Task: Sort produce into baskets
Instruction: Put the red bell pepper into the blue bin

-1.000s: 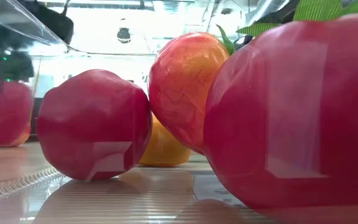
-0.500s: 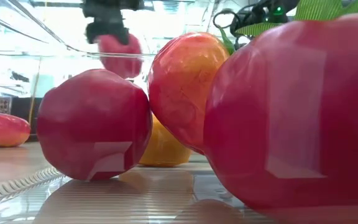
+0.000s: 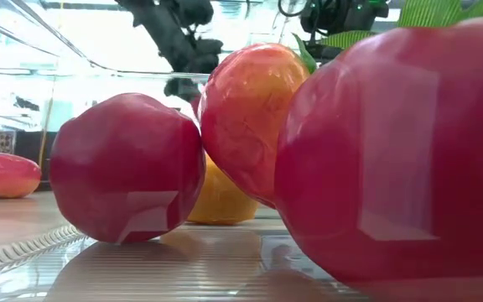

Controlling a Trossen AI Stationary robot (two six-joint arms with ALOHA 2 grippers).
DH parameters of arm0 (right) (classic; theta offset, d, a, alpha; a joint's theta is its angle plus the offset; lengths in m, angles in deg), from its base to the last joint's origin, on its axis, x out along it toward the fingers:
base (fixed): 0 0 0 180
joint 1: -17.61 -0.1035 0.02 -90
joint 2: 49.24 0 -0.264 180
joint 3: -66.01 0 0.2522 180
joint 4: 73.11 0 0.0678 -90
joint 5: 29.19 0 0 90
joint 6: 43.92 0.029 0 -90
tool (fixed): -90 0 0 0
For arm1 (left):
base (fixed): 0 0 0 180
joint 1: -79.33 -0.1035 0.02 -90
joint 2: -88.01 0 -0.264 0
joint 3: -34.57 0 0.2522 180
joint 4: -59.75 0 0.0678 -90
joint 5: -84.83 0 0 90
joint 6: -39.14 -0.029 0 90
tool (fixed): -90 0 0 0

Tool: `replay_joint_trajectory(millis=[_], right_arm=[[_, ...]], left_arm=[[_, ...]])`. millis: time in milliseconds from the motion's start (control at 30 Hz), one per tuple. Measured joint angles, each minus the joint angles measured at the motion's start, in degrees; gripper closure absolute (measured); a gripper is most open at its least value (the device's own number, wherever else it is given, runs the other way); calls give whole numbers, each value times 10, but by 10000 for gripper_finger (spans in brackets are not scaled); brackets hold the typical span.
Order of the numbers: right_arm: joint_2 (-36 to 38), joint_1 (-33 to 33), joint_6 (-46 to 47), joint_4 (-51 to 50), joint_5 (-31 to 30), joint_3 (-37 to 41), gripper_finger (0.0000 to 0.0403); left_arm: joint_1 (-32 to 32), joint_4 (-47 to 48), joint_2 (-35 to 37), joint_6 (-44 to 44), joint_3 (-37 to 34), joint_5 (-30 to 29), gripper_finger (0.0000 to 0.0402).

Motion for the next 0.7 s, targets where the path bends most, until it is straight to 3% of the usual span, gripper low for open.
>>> replay_joint_trajectory(millis=[167,367,700], right_arm=[[0,-18,0,1,0,0,60],[0,-26,0,1,0,0,60],[0,-22,-2,5,-1,0,60]], left_arm=[[-36,-88,-68,-9,0,7,114],[-58,-130,-124,-9,0,2,113],[-63,-147,-134,-21,0,1,99]])
